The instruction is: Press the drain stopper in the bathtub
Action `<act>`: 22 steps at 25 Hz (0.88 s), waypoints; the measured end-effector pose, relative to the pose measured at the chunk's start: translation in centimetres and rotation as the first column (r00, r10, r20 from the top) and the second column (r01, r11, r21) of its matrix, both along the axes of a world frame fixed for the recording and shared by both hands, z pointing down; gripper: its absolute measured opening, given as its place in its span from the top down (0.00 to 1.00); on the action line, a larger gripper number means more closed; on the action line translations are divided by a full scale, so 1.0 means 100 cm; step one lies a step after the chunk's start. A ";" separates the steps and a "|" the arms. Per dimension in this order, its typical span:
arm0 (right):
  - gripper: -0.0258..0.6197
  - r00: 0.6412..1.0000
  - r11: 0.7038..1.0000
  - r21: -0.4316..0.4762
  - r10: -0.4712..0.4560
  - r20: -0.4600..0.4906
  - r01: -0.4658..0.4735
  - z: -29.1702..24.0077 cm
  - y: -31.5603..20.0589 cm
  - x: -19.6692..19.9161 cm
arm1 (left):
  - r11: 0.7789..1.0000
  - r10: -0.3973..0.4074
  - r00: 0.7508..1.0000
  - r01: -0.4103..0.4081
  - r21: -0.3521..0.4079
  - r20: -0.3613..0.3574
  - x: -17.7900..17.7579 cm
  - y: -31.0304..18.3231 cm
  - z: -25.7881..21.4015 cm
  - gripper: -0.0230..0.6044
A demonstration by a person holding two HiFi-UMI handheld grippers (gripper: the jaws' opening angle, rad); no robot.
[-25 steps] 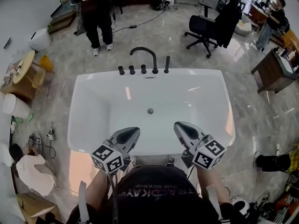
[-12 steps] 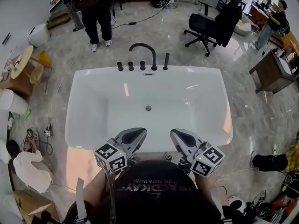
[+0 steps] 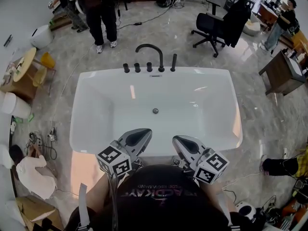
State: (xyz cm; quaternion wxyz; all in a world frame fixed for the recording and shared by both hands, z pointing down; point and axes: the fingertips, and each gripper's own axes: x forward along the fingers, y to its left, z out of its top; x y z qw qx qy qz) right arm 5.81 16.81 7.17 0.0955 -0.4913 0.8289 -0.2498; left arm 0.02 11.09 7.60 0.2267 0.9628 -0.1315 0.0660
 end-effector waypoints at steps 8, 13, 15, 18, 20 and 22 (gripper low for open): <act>0.94 0.999 1.000 -0.003 -0.030 -0.010 0.030 0.003 -0.003 -0.008 | 1.000 0.003 0.999 -0.002 -0.024 0.043 -0.002 0.009 0.010 0.95; 0.94 0.999 0.999 -0.010 -0.037 -0.008 0.037 0.006 -0.008 -0.006 | 1.000 0.002 0.999 -0.001 -0.020 0.043 0.000 0.006 0.011 0.95; 0.94 0.999 0.999 -0.013 -0.035 -0.003 0.035 0.008 -0.009 -0.003 | 1.000 -0.001 0.999 0.001 -0.014 0.046 0.002 0.005 0.012 0.95; 0.94 0.999 0.999 -0.016 -0.034 -0.002 0.034 0.009 -0.012 0.001 | 1.000 -0.006 0.999 0.006 -0.013 0.052 0.004 0.002 0.015 0.95; 0.94 0.999 0.999 -0.017 -0.040 -0.004 0.040 0.009 -0.013 0.000 | 1.000 -0.008 0.999 0.009 -0.017 0.051 0.003 0.000 0.015 0.95; 0.94 0.999 0.999 -0.020 -0.046 -0.004 0.046 0.009 -0.014 -0.001 | 1.000 -0.011 0.998 0.013 -0.028 0.060 0.002 0.000 0.016 0.95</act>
